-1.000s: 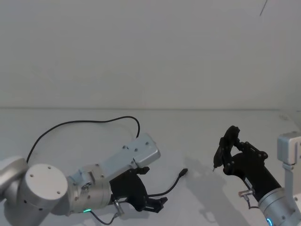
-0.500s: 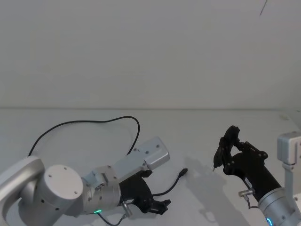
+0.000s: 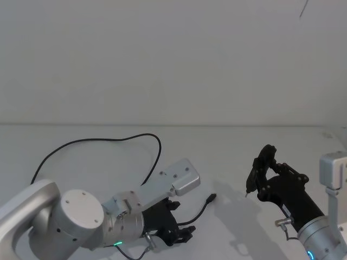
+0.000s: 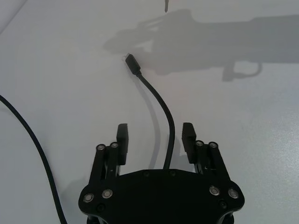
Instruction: Pick up the data cable with the one hand.
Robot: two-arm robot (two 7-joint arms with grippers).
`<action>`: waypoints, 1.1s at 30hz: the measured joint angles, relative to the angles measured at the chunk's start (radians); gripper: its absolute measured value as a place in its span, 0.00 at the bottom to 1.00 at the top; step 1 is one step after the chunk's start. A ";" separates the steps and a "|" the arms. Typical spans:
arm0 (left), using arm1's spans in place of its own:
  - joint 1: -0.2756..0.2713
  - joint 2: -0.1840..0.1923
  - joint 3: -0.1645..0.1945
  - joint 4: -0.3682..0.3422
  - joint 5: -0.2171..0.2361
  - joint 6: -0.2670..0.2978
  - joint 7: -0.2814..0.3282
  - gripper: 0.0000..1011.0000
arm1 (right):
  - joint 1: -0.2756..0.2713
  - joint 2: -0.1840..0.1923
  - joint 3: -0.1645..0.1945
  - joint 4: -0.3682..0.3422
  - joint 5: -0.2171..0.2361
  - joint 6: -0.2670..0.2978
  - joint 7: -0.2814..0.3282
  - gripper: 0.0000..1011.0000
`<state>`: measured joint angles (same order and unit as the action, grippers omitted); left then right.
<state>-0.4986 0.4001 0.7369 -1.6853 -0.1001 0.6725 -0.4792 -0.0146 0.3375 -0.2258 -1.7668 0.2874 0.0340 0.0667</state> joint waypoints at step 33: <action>0.038 0.034 -0.029 -0.009 -0.002 -0.126 -0.012 0.05 | 0.009 0.006 0.022 -0.022 0.020 -0.001 0.025 0.28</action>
<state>-0.4601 0.4339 0.7078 -1.6941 -0.1019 0.5461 -0.4915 -0.0053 0.3439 -0.2039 -1.7889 0.3075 0.0333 0.0922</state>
